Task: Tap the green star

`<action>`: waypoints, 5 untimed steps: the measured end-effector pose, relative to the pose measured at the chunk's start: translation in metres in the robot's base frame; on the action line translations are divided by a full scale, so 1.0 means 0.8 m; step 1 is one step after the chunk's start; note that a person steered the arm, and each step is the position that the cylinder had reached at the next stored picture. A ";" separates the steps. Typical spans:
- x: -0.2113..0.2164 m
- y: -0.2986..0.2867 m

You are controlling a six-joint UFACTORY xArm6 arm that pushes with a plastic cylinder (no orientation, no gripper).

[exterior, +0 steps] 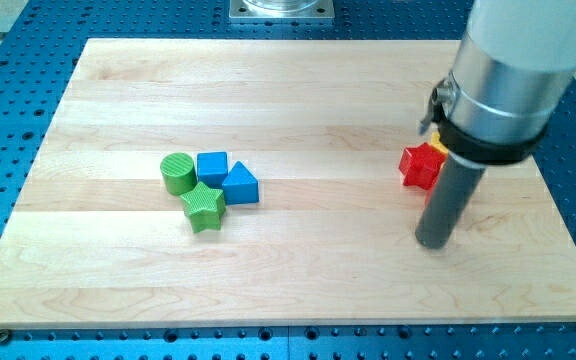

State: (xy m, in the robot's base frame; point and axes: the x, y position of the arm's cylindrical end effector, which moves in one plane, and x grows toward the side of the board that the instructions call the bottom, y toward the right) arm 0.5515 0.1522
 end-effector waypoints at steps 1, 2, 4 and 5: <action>-0.010 -0.005; -0.039 -0.005; 0.010 -0.156; 0.010 -0.169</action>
State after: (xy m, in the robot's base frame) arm 0.5595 0.0171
